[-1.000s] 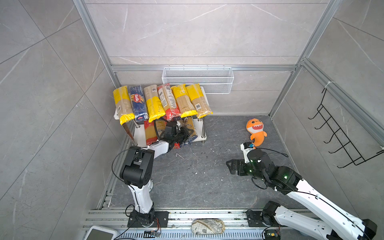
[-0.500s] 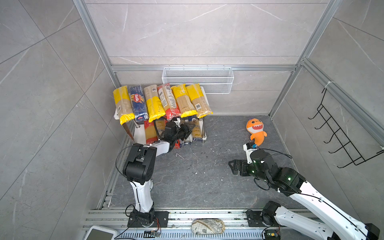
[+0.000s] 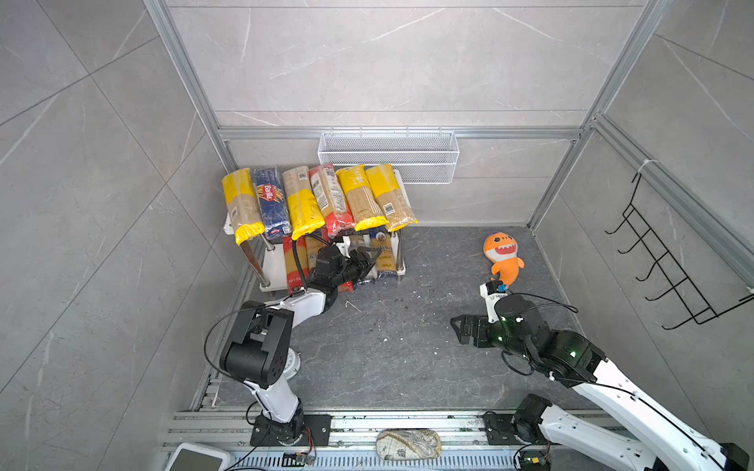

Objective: Place and organize the pasta boxes and bags onto the shelf
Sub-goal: 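Open the left gripper and withdraw it from the shelf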

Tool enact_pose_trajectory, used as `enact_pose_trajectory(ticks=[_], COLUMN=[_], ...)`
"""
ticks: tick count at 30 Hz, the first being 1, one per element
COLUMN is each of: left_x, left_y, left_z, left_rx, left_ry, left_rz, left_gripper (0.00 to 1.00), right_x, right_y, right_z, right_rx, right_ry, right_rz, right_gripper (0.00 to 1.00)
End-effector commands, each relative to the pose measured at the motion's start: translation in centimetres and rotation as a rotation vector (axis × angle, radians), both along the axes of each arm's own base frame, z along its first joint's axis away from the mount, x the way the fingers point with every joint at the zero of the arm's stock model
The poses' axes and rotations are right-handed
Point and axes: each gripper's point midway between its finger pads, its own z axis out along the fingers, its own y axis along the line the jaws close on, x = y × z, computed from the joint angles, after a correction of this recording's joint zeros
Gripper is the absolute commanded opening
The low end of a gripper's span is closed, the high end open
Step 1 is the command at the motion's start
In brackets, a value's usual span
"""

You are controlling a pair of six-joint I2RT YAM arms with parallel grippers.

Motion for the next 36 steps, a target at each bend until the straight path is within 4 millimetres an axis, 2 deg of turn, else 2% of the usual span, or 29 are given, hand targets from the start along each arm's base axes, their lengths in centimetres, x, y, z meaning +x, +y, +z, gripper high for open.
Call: enact_pose_trajectory(ticks=[1,6,14,17,19,23,27,29,32,36], left_x=[-2.9,-7.5,-14.4,-16.4,-17.4,-19.0,-20.1,-20.4,-20.2,-19.3], left_y=[-0.7,0.0,5.3,7.4,8.7,10.4,12.6,14.6,16.7,17.7], left_z=[2.5,2.1,0.5,-0.8,-1.7,-2.7,-2.2,-1.8,-1.6,-1.3], left_rx=[0.038,0.183,0.584,0.711,0.782,0.876,0.944,1.006,1.133,1.267], left_ry=[-0.084,-0.082,-0.062,-0.020,0.010,0.000,-0.063,-0.065,-0.075,-0.121], left_rz=[-0.021,-0.021,0.080,0.104,0.119,0.149,0.230,0.298,0.349,0.399], left_gripper=[0.63,0.63,0.63,0.63,0.63,0.64,0.63,0.62,0.61,0.61], right_x=[-0.2,-0.2,0.4,0.6,0.9,1.2,1.5,1.2,1.2,1.5], right_y=[-0.2,-0.8,-2.8,-3.7,-5.1,-7.6,-8.9,-9.4,-10.3,-12.2], right_z=[0.2,-0.7,-0.9,-1.1,-1.2,-1.5,-1.7,-1.3,-0.6,0.1], right_rx=[-0.002,-0.041,-0.129,-0.167,-0.211,-0.306,-0.340,-0.320,-0.323,-0.374], right_ry=[0.006,0.016,-0.027,-0.050,-0.072,-0.105,-0.190,-0.245,-0.311,-0.356], right_rz=[0.000,-0.010,-0.076,-0.107,-0.165,-0.268,-0.298,-0.305,-0.332,-0.432], right_gripper=[1.00,1.00,1.00,1.00,1.00,1.00,1.00,1.00,1.00,1.00])
